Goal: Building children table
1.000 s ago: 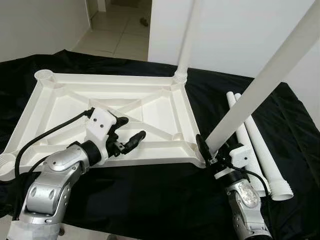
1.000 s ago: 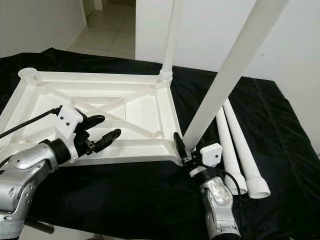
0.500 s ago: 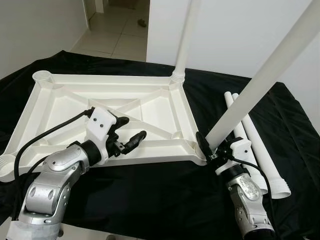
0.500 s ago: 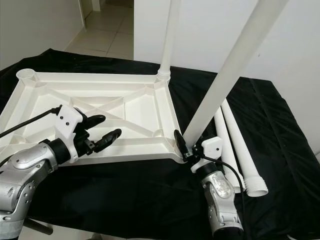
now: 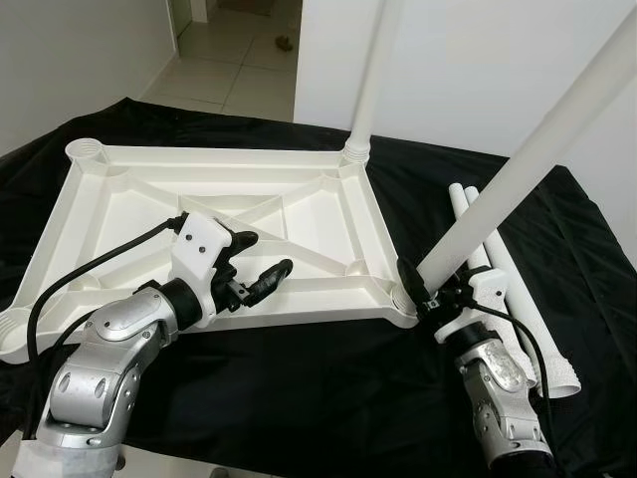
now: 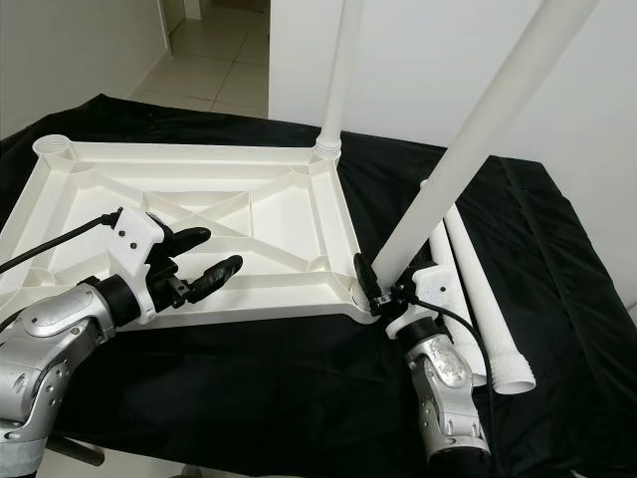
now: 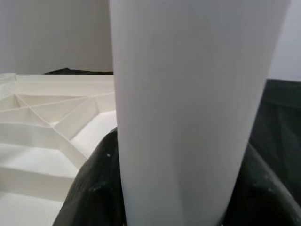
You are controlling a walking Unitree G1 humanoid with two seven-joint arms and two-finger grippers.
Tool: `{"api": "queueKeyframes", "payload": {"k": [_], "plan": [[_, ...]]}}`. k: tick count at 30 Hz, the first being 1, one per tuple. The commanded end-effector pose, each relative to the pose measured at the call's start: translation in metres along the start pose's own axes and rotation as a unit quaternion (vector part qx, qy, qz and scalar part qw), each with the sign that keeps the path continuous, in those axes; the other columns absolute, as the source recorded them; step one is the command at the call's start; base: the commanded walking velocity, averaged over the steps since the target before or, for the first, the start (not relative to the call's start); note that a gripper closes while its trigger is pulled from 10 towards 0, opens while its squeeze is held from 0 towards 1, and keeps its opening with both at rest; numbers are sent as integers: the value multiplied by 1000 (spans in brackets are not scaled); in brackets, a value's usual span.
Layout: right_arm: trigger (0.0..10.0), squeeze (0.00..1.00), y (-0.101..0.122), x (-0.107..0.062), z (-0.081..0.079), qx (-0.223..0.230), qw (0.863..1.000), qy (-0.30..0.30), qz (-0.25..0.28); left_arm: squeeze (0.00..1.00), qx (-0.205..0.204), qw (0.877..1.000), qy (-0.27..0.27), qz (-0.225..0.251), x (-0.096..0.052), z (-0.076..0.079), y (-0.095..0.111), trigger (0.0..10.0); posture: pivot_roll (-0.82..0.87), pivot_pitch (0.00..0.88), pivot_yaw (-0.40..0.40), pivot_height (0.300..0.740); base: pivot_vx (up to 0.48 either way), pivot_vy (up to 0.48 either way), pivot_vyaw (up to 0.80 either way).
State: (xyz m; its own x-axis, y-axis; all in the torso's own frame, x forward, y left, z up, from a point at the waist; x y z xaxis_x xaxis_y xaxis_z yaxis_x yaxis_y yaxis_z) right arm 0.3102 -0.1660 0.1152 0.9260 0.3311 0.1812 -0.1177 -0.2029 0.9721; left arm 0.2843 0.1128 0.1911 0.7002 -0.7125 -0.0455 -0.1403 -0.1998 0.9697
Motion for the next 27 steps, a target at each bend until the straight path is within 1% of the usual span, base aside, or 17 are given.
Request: {"api": "queueKeyframes", "payload": {"k": [1, 6, 10, 13, 14, 15, 16, 18, 22, 26, 27], "plan": [[10000, 0, -71, -37, 17, 51, 983, -68, -166, 0, 1, 1000, 22, -5, -1, -3, 1, 10000, 191, 95, -36, 740, 0, 0, 0], [10000, 0, -71, -36, 18, 48, 982, -69, -172, 0, 0, 1000, 22, -4, -1, -3, 1, 10000, 190, 95, -38, 740, 0, 0, 0], [10000, 0, -74, -40, 19, 40, 979, -68, -187, 0, 0, 1000, 23, -3, -1, -3, 1, 10000, 190, 96, -41, 740, 0, 0, 0], [10000, 0, -74, -40, 18, 36, 980, -66, -183, 0, 0, 1000, 24, -3, -1, -3, 1, 10000, 189, 96, -42, 740, 0, 0, 0], [10000, 0, -73, -39, 18, 33, 981, -64, -180, 0, 0, 1000, 24, -3, -1, -4, 1, 10000, 189, 96, -42, 740, 0, 0, 0], [10000, 0, -70, -41, 16, 21, 985, -59, -162, 0, 0, 1000, 25, -2, -1, -4, 1, 10000, 190, 95, -45, 740, 0, 0, 0], [10000, 0, -70, -41, 16, 21, 985, -59, -162, 0, 0, 1000, 25, -2, -1, -4, 1, 10000, 190, 95, -45, 740, 0, 0, 0], [10000, 0, -66, -46, 11, 1, 990, -50, -135, 0, 0, 1000, 26, -1, -1, -4, 1, 10000, 190, 95, -45, 740, 0, 0, 0], [10000, 0, -65, -51, 10, -14, 991, -54, -118, 0, 0, 1000, 27, -1, -1, -4, 2, 10000, 190, 96, -45, 740, 0, 0, 0], [10000, 0, -63, -55, 10, -58, 991, -62, -101, 0, 0, 1000, 26, -1, -1, -5, 2, 10000, 190, 96, -36, 740, 0, 0, 0], [10000, 0, -63, -55, 10, -58, 991, -62, -101, 0, 0, 1000, 26, -1, -1, -5, 2, 10000, 190, 96, -36, 740, 0, 0, 0]]}}
Point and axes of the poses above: a point about 5 cm out from each wrist's last joint towards the gripper, its own x axis pointing out of the wrist towards the gripper, its own y axis along the axis of the wrist's last joint, z = x × y, the point moved 4 cm from there along x, pointing out of the wrist towards the gripper, and after that the axes turned 5 degrees about x, right-handed, at the moved point
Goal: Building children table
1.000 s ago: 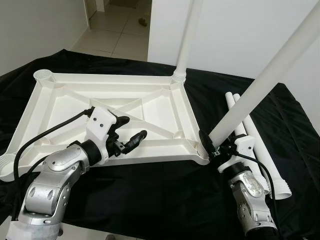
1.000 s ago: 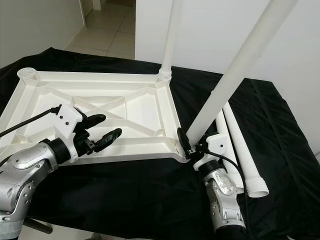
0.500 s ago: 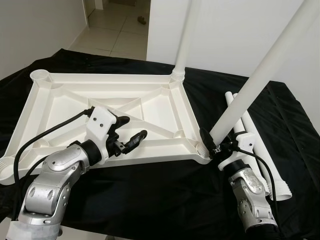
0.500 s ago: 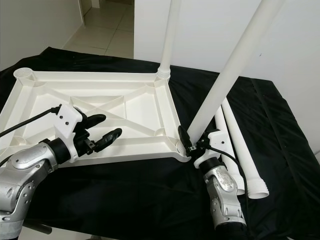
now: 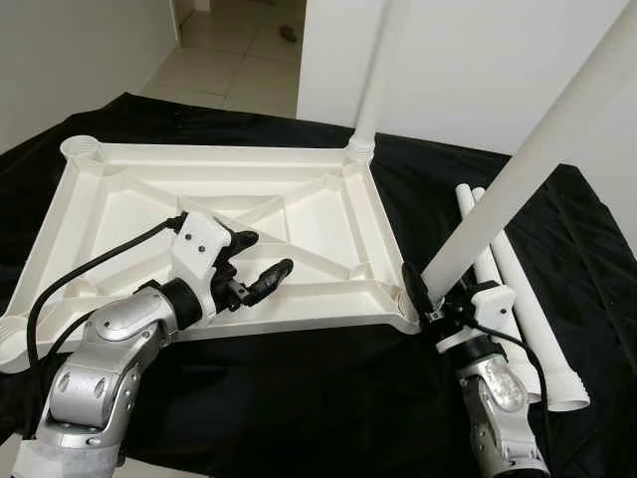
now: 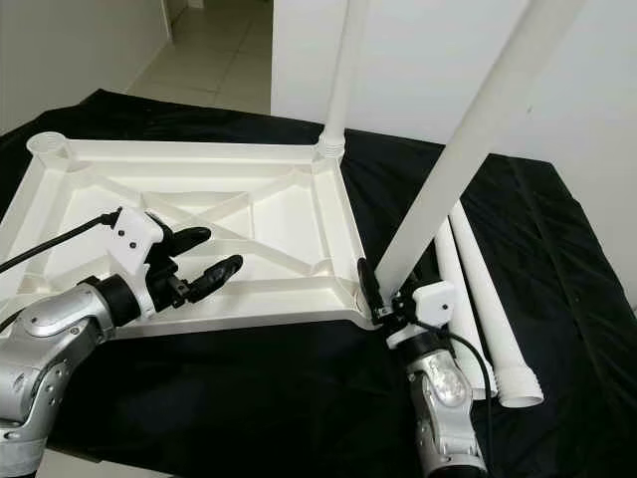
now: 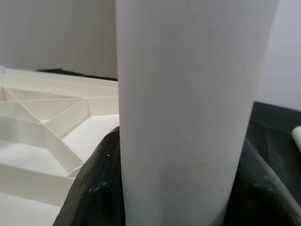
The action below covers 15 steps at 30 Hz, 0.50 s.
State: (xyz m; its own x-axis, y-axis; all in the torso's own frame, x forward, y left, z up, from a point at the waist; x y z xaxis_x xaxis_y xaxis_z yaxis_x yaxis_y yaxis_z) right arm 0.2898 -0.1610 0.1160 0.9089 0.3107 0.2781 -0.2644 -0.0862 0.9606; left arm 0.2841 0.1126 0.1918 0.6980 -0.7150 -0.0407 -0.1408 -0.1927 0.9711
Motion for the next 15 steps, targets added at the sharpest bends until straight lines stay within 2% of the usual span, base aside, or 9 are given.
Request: {"api": "queueKeyframes", "payload": {"k": [1, 6, 8, 10, 15], "plan": [[10000, 0, -63, -45, 12, 9, 987, -47, -153, 0, 2, 1000, 27, -4, -1, -5, 1, 10000, 190, 96, -36, 740, 0, 0, 0], [10000, 0, -65, -46, 12, -12, 987, -42, -156, 0, 4, 1000, 26, -5, -1, -6, 1, 10000, 189, 95, -33, 740, 0, 0, 0], [10000, 0, -70, -48, 14, 8, 985, -55, -166, 0, 5, 1000, 25, -5, -1, -6, 1, 10000, 190, 93, -32, 740, 0, 0, 0], [10000, 0, -70, -48, 14, 8, 985, -55, -166, 0, 5, 1000, 25, -5, -1, -6, 1, 10000, 190, 93, -32, 740, 0, 0, 0], [10000, 0, -79, -49, 18, 78, 976, -81, -184, 0, 5, 1000, 24, -4, -1, -6, 2, 10000, 190, 92, -35, 740, 0, 0, 0]]}}
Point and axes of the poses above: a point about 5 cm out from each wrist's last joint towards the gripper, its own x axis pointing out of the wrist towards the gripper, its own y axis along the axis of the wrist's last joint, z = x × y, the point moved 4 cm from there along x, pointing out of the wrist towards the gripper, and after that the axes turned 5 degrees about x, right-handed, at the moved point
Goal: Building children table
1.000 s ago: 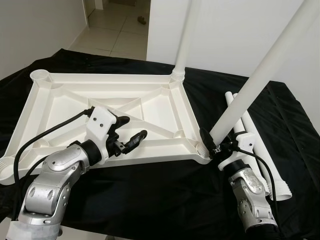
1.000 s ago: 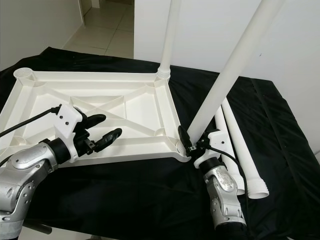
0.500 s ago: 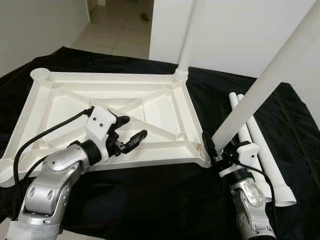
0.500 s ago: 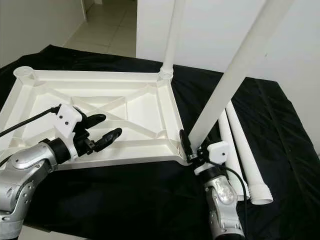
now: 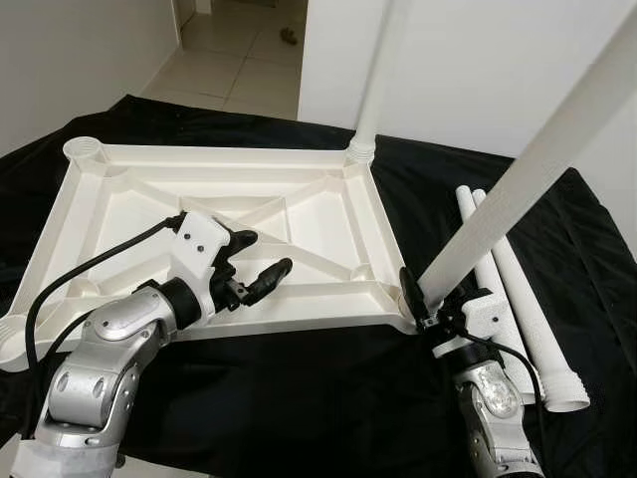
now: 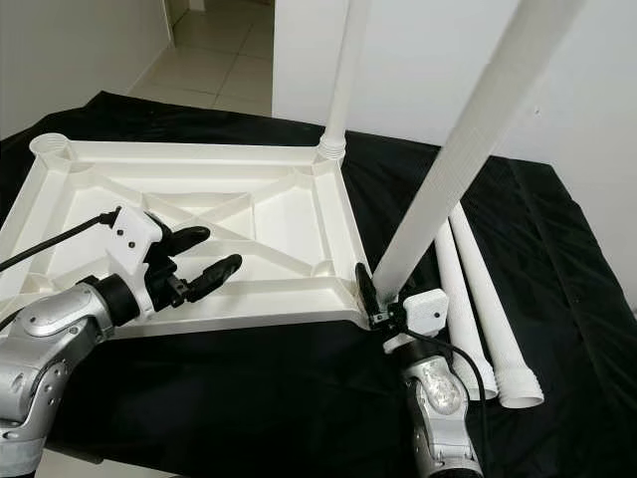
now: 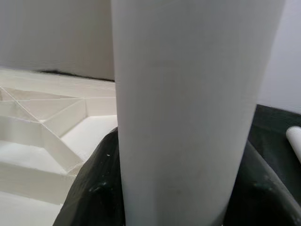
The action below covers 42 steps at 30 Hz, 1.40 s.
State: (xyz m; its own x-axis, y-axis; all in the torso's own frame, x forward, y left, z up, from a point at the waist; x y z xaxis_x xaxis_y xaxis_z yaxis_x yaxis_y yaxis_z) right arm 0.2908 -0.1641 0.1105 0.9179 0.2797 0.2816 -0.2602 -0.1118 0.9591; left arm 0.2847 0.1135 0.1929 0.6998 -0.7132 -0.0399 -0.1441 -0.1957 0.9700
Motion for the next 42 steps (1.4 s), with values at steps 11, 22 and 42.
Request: {"api": "queueKeyframes", "payload": {"k": [11, 22, 42], "plan": [[10000, 0, -88, -54, 23, 63, 967, -60, -238, 0, 3, 1000, 25, -4, -1, -4, 1, 10000, 191, 94, -38, 740, 0, 0, 0], [10000, 0, -95, -55, 31, 66, 956, -70, -279, 0, 2, 1000, 24, -4, -2, -3, 1, 10000, 189, 100, -39, 740, 0, 0, 0], [10000, 0, -80, -40, 45, 112, 956, -98, -252, 0, 1, 1000, 24, -5, -3, -2, 1, 10000, 185, 104, -44, 740, 0, 0, 0]]}}
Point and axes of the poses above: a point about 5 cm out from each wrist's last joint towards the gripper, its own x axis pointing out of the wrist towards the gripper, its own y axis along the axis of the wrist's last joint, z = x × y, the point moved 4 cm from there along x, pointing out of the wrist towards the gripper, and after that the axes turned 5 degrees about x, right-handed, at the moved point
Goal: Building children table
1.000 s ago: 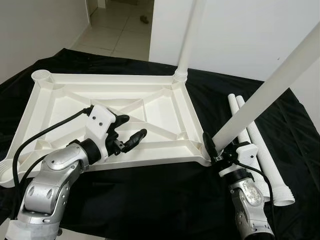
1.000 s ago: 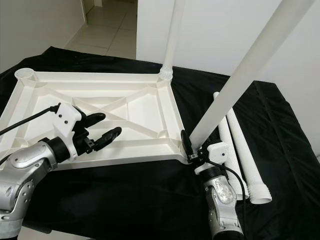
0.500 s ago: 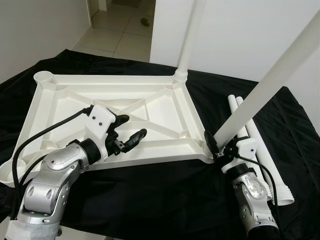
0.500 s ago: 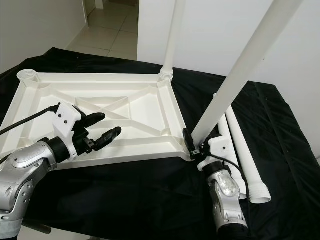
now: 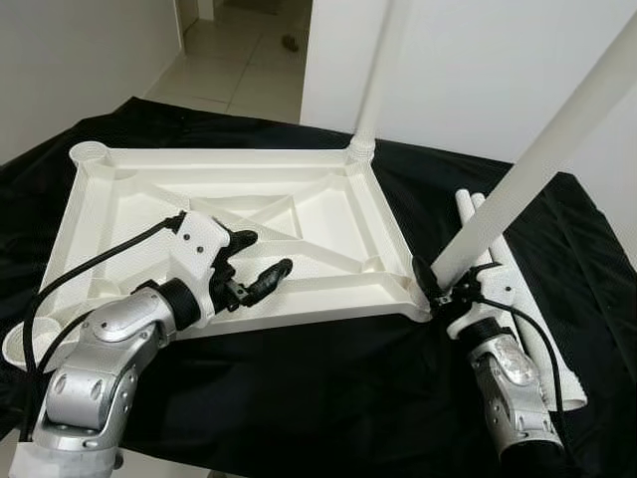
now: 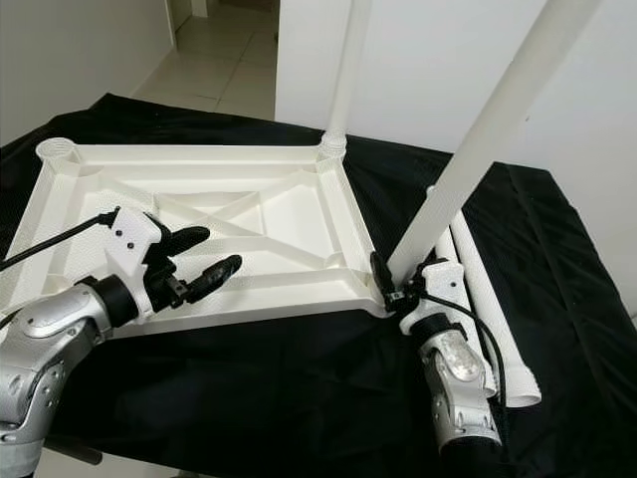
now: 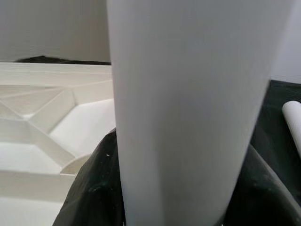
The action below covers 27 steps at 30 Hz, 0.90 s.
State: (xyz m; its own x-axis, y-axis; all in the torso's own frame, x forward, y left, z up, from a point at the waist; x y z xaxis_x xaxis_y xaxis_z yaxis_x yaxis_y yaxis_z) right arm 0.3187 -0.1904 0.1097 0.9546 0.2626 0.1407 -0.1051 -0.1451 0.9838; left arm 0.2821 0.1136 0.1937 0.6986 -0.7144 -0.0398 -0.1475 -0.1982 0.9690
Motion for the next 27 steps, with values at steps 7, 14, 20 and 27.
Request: {"api": "queueKeyframes", "payload": {"k": [7, 14, 20, 27], "plan": [[10000, 0, -82, -45, 20, 86, 975, -86, -184, 0, 0, 1000, 25, -6, -2, -4, -1, 10000, 184, 97, -39, 740, 0, 0, 0], [10000, 0, -78, -42, 19, 76, 978, -83, -175, 0, 2, 1000, 24, -6, -2, -5, 0, 10000, 185, 94, -42, 740, 0, 0, 0], [10000, 0, -61, -38, 14, 5, 984, -141, -107, 0, 3, 1000, 25, -5, 0, -4, 0, 10000, 191, 91, -50, 740, 0, 0, 0], [10000, 0, -51, -34, 12, -28, 966, -248, -68, 0, 3, 1000, 28, -4, 0, -2, 0, 10000, 206, 93, -59, 740, 0, 0, 0]]}}
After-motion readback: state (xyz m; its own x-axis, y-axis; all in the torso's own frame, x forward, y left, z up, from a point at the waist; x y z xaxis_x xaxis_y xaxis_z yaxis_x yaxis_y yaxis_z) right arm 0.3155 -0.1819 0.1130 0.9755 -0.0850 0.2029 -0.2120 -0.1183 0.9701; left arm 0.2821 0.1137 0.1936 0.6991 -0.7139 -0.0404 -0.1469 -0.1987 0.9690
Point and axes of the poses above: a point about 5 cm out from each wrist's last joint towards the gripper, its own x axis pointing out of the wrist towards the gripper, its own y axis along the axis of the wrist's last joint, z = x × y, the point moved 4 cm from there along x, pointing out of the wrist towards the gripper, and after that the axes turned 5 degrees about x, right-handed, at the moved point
